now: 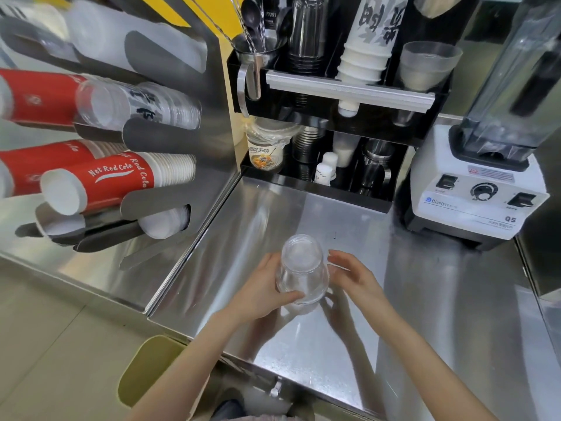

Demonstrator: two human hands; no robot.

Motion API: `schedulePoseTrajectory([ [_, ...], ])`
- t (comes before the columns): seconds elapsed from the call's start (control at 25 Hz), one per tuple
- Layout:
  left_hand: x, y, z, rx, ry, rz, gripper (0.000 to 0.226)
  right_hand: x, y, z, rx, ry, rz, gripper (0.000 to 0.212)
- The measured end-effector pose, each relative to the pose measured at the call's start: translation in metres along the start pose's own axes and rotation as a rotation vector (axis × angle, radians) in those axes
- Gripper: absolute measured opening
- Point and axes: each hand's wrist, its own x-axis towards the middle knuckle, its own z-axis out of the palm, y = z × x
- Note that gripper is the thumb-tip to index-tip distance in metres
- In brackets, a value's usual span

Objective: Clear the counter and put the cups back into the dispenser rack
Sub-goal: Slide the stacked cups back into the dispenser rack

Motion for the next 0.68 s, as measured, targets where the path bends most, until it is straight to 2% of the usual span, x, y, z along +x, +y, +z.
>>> schedulePoseTrajectory([
  [0.12,-0.007,0.007,-0.018,-0.033,0.042,0.070,0.064,0.003,-0.014,0.010,0.072,0.058,0.029,0.027],
  [0.28,-0.016,0.009,-0.051,-0.035,0.097,0.137,0.068,0.004,-0.036,0.034,0.122,0.044,0.044,0.024],
  [0.52,-0.039,0.004,-0.113,-0.056,0.119,0.221,0.076,-0.002,-0.078,0.084,0.225,0.042,-0.053,0.012],
  [0.68,-0.058,0.000,-0.146,-0.056,0.170,0.308,0.075,-0.010,-0.101,0.114,0.246,0.108,-0.122,0.016],
])
